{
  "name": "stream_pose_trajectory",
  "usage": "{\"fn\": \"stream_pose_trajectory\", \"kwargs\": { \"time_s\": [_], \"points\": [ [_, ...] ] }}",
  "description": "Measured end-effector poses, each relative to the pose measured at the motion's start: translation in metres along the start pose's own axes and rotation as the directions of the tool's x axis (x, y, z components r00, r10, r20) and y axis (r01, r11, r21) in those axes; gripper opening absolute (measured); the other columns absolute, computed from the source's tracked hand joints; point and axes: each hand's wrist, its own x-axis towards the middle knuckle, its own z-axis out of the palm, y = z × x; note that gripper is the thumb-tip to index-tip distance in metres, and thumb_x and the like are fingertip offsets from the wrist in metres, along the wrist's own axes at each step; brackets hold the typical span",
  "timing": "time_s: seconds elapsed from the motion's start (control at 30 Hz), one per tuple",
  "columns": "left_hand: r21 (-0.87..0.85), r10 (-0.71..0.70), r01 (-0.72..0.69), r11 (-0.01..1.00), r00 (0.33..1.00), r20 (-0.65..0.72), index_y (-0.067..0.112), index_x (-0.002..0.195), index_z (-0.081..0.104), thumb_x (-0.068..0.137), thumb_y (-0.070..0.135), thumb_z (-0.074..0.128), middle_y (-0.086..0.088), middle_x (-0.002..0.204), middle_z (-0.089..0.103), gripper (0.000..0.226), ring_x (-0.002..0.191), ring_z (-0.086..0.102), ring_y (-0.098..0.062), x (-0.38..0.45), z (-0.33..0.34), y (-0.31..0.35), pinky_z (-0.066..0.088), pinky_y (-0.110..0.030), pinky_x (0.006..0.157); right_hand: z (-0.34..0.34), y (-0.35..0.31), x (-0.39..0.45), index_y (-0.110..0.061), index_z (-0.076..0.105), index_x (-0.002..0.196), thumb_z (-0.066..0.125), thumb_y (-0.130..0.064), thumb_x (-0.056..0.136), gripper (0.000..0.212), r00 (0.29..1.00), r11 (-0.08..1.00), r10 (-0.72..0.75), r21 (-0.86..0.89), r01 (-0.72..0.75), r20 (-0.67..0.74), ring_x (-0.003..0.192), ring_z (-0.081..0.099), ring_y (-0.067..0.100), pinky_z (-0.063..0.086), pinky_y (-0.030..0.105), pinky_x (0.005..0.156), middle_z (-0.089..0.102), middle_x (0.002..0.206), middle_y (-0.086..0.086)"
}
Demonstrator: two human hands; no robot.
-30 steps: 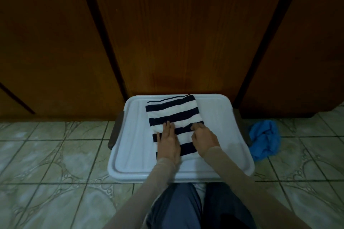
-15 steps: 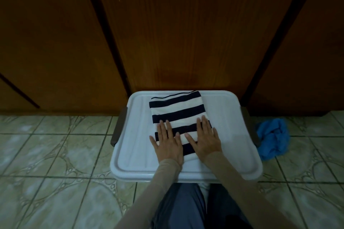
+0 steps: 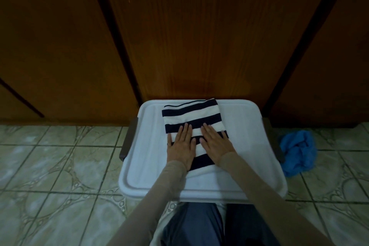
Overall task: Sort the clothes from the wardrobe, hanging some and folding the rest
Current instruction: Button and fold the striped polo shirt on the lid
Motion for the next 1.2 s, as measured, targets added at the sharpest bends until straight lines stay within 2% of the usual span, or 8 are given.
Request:
{"fn": "stream_pose_trajectory", "kwargs": {
  "time_s": [0.3, 0.57, 0.67, 0.8, 0.93, 1.0, 1.1, 1.2],
  "points": [
    [-0.054, -0.008, 0.013, 0.998, 0.996, 0.091, 0.026, 0.149, -0.014, 0.097, 0.052, 0.026, 0.009, 0.155, -0.02, 0.07, 0.142, -0.019, -0.007, 0.02, -0.008, -0.01, -0.012, -0.052, 0.113, 0.007, 0.008, 0.018, -0.014, -0.018, 0.147, 0.024, -0.059, 0.094, 0.08, 0.991, 0.991, 0.133, 0.013, -0.132, -0.033, 0.144, -0.016, 0.016, -0.008, 0.037, 0.116, -0.022, 0.155, 0.003],
    [0.004, 0.014, -0.014, 1.0, 0.992, 0.127, 0.023, 0.147, -0.018, 0.092, 0.062, 0.025, 0.005, 0.154, -0.026, 0.08, 0.141, -0.025, -0.014, 0.023, -0.006, -0.012, -0.018, -0.053, 0.109, 0.02, 0.007, 0.006, -0.014, -0.014, 0.148, -0.011, -0.071, 0.069, 0.097, 0.978, 0.986, 0.163, -0.014, -0.166, -0.131, 0.145, -0.012, 0.02, -0.008, 0.039, 0.115, -0.017, 0.156, 0.007],
    [0.024, 0.023, -0.024, 0.999, 0.998, 0.051, 0.024, 0.147, -0.018, 0.094, 0.058, 0.005, 0.004, 0.155, -0.024, 0.067, 0.142, -0.023, -0.013, 0.016, 0.0, -0.014, -0.019, -0.05, 0.109, 0.026, 0.001, -0.002, -0.014, -0.008, 0.149, -0.026, -0.069, 0.063, 0.104, 0.964, 0.981, 0.192, 0.01, -0.194, -0.181, 0.145, -0.008, 0.021, -0.005, 0.039, 0.116, -0.011, 0.157, 0.008],
    [-0.006, -0.13, 0.13, 0.991, 0.99, -0.046, 0.023, 0.146, -0.019, 0.072, 0.057, -0.033, 0.002, 0.153, -0.025, 0.082, 0.143, -0.02, -0.016, 0.01, 0.006, -0.01, -0.021, -0.049, 0.107, 0.028, -0.004, -0.006, -0.012, -0.01, 0.149, 0.001, -0.05, 0.096, 0.066, 0.935, 0.948, 0.316, 0.091, -0.305, -0.16, 0.145, -0.008, 0.018, -0.005, 0.038, 0.116, -0.012, 0.157, 0.006],
    [0.011, -0.297, 0.299, 0.954, 0.953, -0.064, 0.016, 0.147, -0.019, 0.1, 0.039, 0.004, -0.004, 0.155, -0.022, 0.057, 0.143, -0.019, -0.021, 0.022, 0.001, -0.008, -0.019, -0.055, 0.107, 0.021, -0.003, -0.001, -0.009, -0.012, 0.148, 0.013, -0.038, 0.101, 0.06, 0.896, 0.907, 0.416, 0.135, -0.398, -0.153, 0.145, -0.011, 0.018, -0.007, 0.044, 0.115, -0.013, 0.157, 0.006],
    [0.035, -0.293, 0.298, 0.954, 0.95, -0.11, 0.013, 0.145, -0.021, 0.099, 0.041, 0.0, -0.005, 0.155, -0.022, 0.058, 0.143, -0.02, -0.02, 0.03, -0.002, -0.011, -0.02, -0.055, 0.106, 0.01, 0.001, 0.01, -0.01, -0.014, 0.147, 0.013, -0.034, 0.102, 0.058, 0.914, 0.937, 0.35, 0.088, -0.339, -0.205, 0.144, -0.013, 0.017, -0.01, 0.046, 0.114, -0.017, 0.156, 0.005],
    [0.042, -0.098, 0.104, 0.994, 0.987, -0.125, 0.018, 0.142, -0.025, 0.082, 0.047, -0.021, -0.001, 0.156, -0.021, 0.066, 0.143, -0.019, -0.015, 0.038, -0.002, -0.005, -0.02, -0.049, 0.107, -0.009, 0.0, 0.035, -0.015, -0.015, 0.147, 0.013, -0.031, 0.103, 0.055, 0.974, 0.996, 0.092, 0.015, -0.091, -0.209, 0.144, -0.013, 0.013, -0.008, 0.042, 0.115, -0.02, 0.155, 0.001],
    [0.02, -0.009, 0.01, 1.0, 0.997, -0.076, 0.021, 0.146, -0.018, 0.096, 0.045, -0.005, 0.002, 0.157, -0.018, 0.057, 0.143, -0.018, -0.012, 0.048, -0.001, 0.0, -0.018, -0.044, 0.111, -0.012, 0.002, 0.058, -0.017, -0.014, 0.148, 0.012, -0.035, 0.103, 0.055, 0.994, 1.0, -0.013, -0.023, 0.011, -0.113, 0.144, -0.014, 0.01, -0.007, 0.038, 0.116, -0.019, 0.156, -0.001]
  ]
}}
